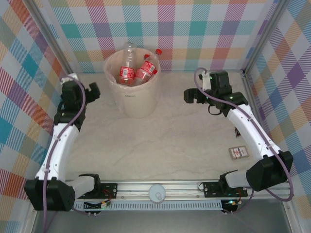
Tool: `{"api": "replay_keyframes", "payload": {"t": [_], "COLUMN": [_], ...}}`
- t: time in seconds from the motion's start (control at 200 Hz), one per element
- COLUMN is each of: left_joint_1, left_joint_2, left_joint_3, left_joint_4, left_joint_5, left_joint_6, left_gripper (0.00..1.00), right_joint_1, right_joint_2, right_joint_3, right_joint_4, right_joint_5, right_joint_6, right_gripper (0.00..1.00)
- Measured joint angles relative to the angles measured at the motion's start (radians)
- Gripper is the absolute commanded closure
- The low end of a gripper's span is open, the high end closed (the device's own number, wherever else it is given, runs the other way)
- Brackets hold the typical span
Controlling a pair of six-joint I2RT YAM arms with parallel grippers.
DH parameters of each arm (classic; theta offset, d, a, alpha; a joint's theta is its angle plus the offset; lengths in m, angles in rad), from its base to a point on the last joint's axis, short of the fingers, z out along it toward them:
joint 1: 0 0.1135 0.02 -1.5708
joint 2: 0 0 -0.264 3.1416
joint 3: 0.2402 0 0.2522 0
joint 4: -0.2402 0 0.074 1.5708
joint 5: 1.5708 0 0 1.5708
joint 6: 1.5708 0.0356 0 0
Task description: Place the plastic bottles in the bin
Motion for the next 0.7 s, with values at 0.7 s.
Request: {"api": "replay_keyframes", "payload": {"t": [0.7], "left_joint_1": [-0.029], "left_joint_2": [0.261], "left_joint_3": [-0.567], "left_joint_4": [0.684], "left_joint_5": [0.056], "left_joint_6": [-0.013], "left_gripper": [0.0], "right_joint_1": [-0.135], "right_joint_2": [0.117], "right_joint_3": [-0.636], "right_joint_4": [0.71], "right_joint_5": [0.213], "right_joint_6": [-0.167], "right_gripper": [0.01]}}
